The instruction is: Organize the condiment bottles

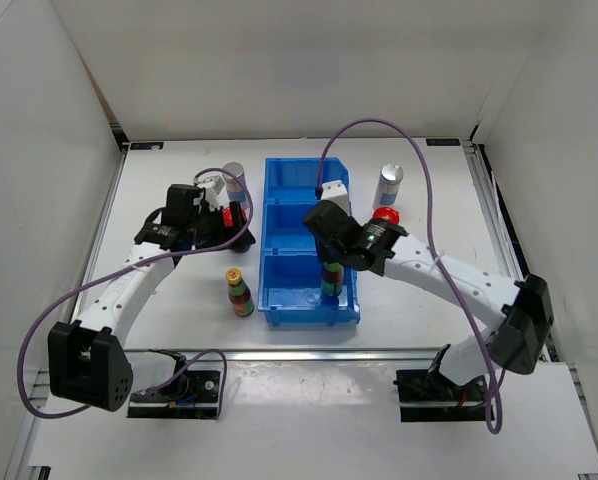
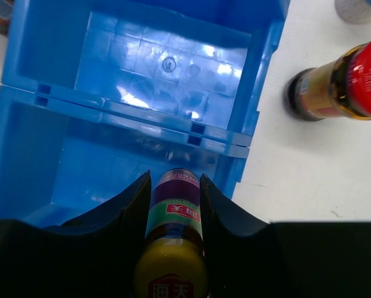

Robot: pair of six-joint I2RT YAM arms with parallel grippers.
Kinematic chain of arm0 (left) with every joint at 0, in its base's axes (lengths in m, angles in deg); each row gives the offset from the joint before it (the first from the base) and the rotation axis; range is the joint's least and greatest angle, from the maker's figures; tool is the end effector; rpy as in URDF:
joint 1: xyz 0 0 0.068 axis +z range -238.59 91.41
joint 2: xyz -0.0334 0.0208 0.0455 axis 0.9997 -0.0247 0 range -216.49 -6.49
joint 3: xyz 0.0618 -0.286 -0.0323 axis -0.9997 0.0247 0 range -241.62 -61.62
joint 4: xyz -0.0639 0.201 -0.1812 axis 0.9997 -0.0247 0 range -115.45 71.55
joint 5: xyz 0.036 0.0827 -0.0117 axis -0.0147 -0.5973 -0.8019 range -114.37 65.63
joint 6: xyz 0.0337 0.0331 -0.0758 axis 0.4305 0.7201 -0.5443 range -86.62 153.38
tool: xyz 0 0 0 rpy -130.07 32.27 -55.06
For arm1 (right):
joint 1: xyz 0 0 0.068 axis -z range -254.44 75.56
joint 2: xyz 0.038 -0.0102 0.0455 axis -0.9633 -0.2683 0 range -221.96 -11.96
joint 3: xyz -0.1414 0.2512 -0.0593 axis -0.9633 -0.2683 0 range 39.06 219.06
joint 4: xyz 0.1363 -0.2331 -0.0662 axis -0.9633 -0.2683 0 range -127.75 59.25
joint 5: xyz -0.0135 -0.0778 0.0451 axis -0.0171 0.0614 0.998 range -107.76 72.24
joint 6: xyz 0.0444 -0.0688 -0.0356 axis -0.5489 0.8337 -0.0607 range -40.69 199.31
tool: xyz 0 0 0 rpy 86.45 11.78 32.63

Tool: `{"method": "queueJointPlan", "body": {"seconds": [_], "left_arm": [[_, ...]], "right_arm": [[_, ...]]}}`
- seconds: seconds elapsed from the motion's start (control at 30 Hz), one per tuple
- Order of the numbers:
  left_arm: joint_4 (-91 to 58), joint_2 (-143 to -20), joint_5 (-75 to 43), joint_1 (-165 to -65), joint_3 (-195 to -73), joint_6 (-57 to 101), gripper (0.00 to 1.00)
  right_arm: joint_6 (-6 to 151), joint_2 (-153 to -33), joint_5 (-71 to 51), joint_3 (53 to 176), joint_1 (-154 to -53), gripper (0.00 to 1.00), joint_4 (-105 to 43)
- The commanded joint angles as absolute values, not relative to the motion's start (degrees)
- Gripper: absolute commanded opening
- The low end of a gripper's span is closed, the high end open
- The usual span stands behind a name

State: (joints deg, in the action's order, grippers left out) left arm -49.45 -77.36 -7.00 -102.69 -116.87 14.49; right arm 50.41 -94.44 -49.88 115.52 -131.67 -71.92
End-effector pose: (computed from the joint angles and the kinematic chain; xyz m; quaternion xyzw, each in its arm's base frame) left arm 0.2835 -0.0958 0.2620 0.0174 0.9201 -0.2382 0.3104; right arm 0.2229 0.2681 0.3255 -0.1210 0.8922 0.0513 0.4321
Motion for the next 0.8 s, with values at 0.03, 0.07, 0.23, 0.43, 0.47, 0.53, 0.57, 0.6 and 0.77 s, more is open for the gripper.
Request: {"method": "queueJointPlan", "body": {"seconds": [0.03,0.07,0.23,0.43,0.47,0.53,0.57,0.6,0.77], "left_arm": [[-50.2,-75.8,-8.5,-102.9,-118.9,14.2,1.0],[-50.2,-75.1,-9.2,-102.9,-118.9,14.2,1.0],[-50.8,-73.9,-13.1,-102.9,-118.9,13.7,1.0],[-50.8,-72.8,-18.9,-102.2,-117.0,13.4,1.0],[-50.8,-72.1,-18.4,-101.7,-117.0,12.5,1.0],[-53.9,-71.4,-17.5,-101.2,-120.0,11.8,1.0],[-55.0,-70.7,-16.8,-101.2,-121.0,10.9,1.0],[-56.1,-70.7,-16.8,-101.2,-121.9,10.2,1.0],[-58.6,-62.8,-20.3,-101.2,-122.7,6.9,1.0]], "right_arm": [[45.7,-96.8,-51.6,119.5,-131.8,0.0,-69.2],[45.0,-96.8,-52.4,119.5,-131.8,0.0,-69.8],[42.8,-98.6,-53.9,120.1,-131.8,0.0,-72.7],[40.9,-97.8,-55.4,120.7,-131.8,0.39,-75.1],[40.9,-97.8,-55.4,120.7,-131.8,0.44,-75.1],[40.3,-95.8,-56.2,120.7,-131.8,0.68,-75.1],[40.3,-95.2,-57.0,120.2,-131.8,0.78,-75.1],[39.6,-93.7,-57.7,120.2,-132.4,0.88,-75.1],[39.6,-90.2,-60.6,119.1,-132.4,1.0,-75.1]]}}
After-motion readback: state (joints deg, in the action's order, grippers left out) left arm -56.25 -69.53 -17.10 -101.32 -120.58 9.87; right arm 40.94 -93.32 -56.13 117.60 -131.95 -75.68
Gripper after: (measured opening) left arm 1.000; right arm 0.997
